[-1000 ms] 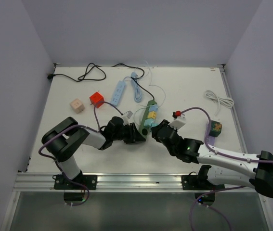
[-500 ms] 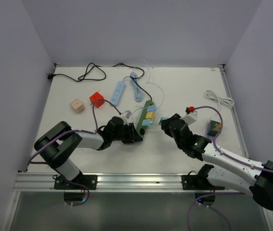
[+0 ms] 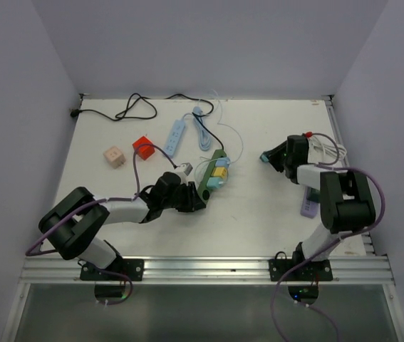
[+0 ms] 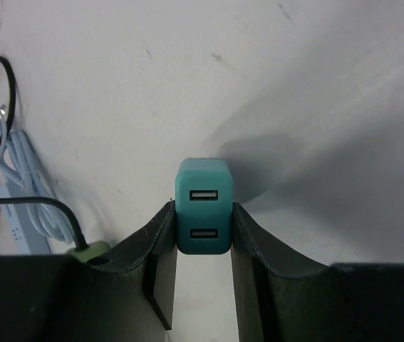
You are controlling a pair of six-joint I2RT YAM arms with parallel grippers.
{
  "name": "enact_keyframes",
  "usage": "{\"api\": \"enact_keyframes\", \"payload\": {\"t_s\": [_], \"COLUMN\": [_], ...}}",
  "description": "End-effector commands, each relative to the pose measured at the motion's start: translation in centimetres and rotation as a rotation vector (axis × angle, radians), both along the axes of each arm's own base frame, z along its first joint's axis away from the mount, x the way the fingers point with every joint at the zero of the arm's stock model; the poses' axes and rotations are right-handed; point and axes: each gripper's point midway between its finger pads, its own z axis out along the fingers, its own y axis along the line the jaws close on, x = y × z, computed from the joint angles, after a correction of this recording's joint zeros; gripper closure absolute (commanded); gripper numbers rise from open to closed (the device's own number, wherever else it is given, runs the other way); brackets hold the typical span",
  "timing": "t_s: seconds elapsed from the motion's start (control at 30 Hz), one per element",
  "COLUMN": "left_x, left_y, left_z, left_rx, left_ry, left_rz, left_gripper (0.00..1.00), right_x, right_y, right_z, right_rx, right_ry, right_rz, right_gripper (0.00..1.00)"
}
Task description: Pull the plug off the socket
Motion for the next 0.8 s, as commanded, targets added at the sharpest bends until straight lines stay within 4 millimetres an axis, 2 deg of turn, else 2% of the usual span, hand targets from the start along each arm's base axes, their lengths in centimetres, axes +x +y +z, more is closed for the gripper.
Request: {"api": "enact_keyframes", "payload": {"t_s": [0.0,0.03,0.07,0.13,0.23,0.3,0.4,0.43,0.5,0.53,0.6,0.63,0.67,0.7,0.73,0.77], "left_x": [1.7,1.6,1.6,1.6,1.6,1.6,1.6,1.6,1.6,1.6,1.7,1.8,1.8,1.9,1.9,2.0], "left_y": [-0.7,-0.6,-0.6,-0.5,-0.4,-0.5,-0.6,-0.5,-0.5,-0.6,-0.6,-0.7,-0.8,-0.9,-1.1,-1.2], "left_z": [3.0,3.0,3.0,2.9,2.8,2.8,2.6,2.6,2.6,2.8,2.9,3.0,3.0,3.1,3.1,3.1], "left_rx": [-0.054,-0.051,-0.048,-0.038,-0.029,-0.032,-0.032,-0.031,-0.031,-0.034,-0.035,-0.041,-0.041,-0.046,-0.049,-0.051], "left_ry": [-0.121,-0.120,-0.122,-0.126,-0.127,-0.127,-0.123,-0.122,-0.122,-0.128,-0.129,-0.132,-0.129,-0.131,-0.126,-0.125], "left_rz": [0.001,-0.001,-0.001,-0.008,-0.012,-0.014,-0.022,-0.020,-0.020,-0.021,-0.019,-0.019,-0.020,-0.021,-0.026,-0.029], "left_gripper": [1.00,1.00,1.00,1.00,1.00,1.00,1.00,1.00,1.00,1.00,1.00,1.00,1.00,1.00,1.00,1.00], "right_x": [5.0,6.0,6.2,6.3,5.4,5.0,4.3,4.7,4.4,3.6,2.3,0.9,-0.1,-1.0,-2.7,-3.8], "right_y": [1.3,1.0,0.9,0.3,-0.4,-0.6,-0.9,-0.9,-1.4,-1.4,-1.3,-1.1,-0.7,-0.4,0.0,0.7], "right_z": [1.7,2.1,1.6,0.4,-1.0,-1.1,-0.2,1.8,3.5,5.4,7.0,6.6,8.2,8.1,6.8,8.2], "right_rx": [0.066,0.072,0.071,0.057,0.036,0.033,0.019,0.009,-0.032,-0.043,-0.056,-0.055,-0.045,-0.028,-0.006,0.020], "right_ry": [-0.109,-0.123,-0.113,-0.069,0.002,0.013,0.048,0.018,0.013,0.004,-0.016,0.006,-0.030,-0.026,0.000,-0.048], "right_rz": [0.120,0.116,0.116,0.103,0.077,0.068,0.076,0.082,0.085,0.091,0.108,0.122,0.136,0.144,0.159,0.173], "right_gripper": [0.95,0.86,0.78,0.53,0.36,0.28,0.21,0.20,0.18,0.18,0.18,0.18,0.18,0.17,0.17,0.17]}}
